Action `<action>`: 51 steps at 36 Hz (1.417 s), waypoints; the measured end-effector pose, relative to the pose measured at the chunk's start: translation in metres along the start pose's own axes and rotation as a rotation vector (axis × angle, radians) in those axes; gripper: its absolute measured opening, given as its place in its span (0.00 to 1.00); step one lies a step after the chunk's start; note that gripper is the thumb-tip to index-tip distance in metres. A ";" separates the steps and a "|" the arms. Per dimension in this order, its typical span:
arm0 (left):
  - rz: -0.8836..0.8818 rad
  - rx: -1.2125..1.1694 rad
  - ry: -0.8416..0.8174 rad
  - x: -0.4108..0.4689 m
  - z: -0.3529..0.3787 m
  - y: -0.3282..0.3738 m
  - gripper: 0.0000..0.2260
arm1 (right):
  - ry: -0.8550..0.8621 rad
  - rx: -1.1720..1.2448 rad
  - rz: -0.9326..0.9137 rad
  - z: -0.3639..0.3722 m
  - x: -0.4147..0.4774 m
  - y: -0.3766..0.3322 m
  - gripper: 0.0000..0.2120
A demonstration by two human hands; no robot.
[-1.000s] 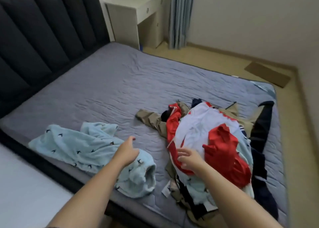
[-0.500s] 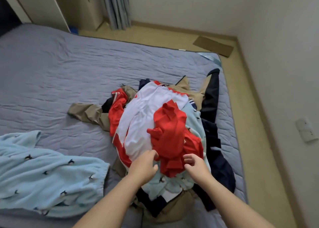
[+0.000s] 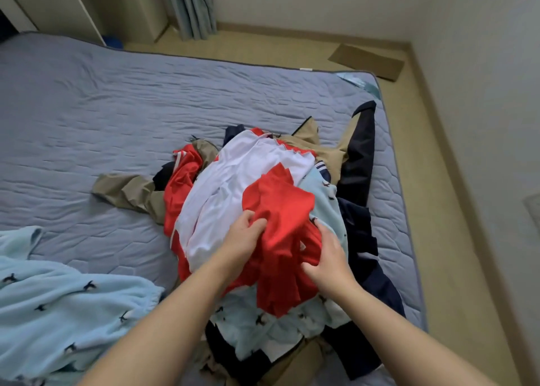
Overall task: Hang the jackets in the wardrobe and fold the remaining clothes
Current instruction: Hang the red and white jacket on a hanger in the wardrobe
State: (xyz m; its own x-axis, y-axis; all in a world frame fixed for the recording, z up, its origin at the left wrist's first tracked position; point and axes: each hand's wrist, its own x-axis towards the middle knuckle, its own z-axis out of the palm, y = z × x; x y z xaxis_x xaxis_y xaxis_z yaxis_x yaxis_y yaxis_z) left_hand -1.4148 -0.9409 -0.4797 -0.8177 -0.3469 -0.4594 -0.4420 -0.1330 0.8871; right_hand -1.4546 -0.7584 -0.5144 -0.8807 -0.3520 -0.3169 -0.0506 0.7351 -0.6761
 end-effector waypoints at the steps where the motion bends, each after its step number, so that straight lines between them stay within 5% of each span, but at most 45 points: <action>1: -0.001 -0.064 -0.019 -0.003 -0.007 0.013 0.03 | -0.007 -0.047 -0.040 -0.003 0.004 -0.009 0.45; 6: 0.078 -0.297 -0.260 -0.021 -0.039 0.085 0.05 | 0.029 -0.226 -0.193 0.005 0.029 -0.058 0.44; 10: 0.153 -0.264 -0.261 -0.024 -0.069 0.116 0.10 | -0.004 -0.219 -0.132 0.021 0.047 -0.088 0.09; 12: 0.211 -0.185 -0.198 -0.021 -0.088 0.120 0.12 | -0.038 -0.103 -0.105 0.028 0.048 -0.096 0.05; 15: 0.361 0.435 -0.031 -0.019 -0.124 0.116 0.20 | 0.112 0.285 -0.098 0.029 0.047 -0.108 0.08; 18: 0.366 1.071 -0.026 -0.023 -0.161 0.105 0.28 | 0.254 0.390 -0.217 0.016 0.048 -0.140 0.07; 21: 0.495 1.251 0.032 -0.031 -0.189 0.101 0.17 | 0.238 0.312 -0.438 -0.006 0.045 -0.185 0.10; 24: 0.680 1.054 0.287 -0.042 -0.221 0.127 0.08 | 0.155 -0.010 -0.556 -0.032 0.049 -0.222 0.16; 27: 0.792 0.868 0.468 -0.062 -0.251 0.172 0.07 | -0.035 -0.307 -0.458 -0.050 0.049 -0.251 0.29; 32: 0.945 1.081 0.551 -0.091 -0.274 0.220 0.09 | -0.311 -0.756 -0.354 -0.039 0.041 -0.296 0.27; 35: 0.870 0.993 0.680 -0.106 -0.308 0.244 0.08 | -0.349 -0.878 -0.234 -0.035 0.032 -0.325 0.24; 37: 0.712 0.826 0.608 -0.106 -0.332 0.246 0.08 | -0.275 -0.658 -0.236 -0.035 0.027 -0.347 0.15; 39: 0.546 0.791 0.408 -0.103 -0.347 0.233 0.12 | -0.286 -0.163 -0.225 -0.026 0.020 -0.371 0.06; 42: 0.379 0.798 0.159 -0.104 -0.346 0.199 0.29 | -0.406 0.402 -0.267 -0.002 0.007 -0.412 0.12; 44: 0.356 0.587 -0.016 -0.101 -0.338 0.183 0.37 | -0.459 0.513 -0.340 0.016 -0.002 -0.438 0.12; 46: 0.344 0.397 -0.137 -0.092 -0.330 0.170 0.33 | -0.454 0.538 -0.392 0.031 -0.006 -0.456 0.11; 51: 0.415 0.085 0.065 -0.076 -0.339 0.170 0.11 | -0.384 0.509 -0.471 0.047 0.005 -0.461 0.14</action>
State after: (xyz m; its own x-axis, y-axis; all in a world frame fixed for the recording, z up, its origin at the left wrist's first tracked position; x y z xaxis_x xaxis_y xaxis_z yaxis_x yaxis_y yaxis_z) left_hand -1.3029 -1.2519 -0.2794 -0.9090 -0.4127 -0.0584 -0.1117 0.1063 0.9880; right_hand -1.4131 -1.1263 -0.2357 -0.5911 -0.8038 -0.0667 -0.0742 0.1366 -0.9878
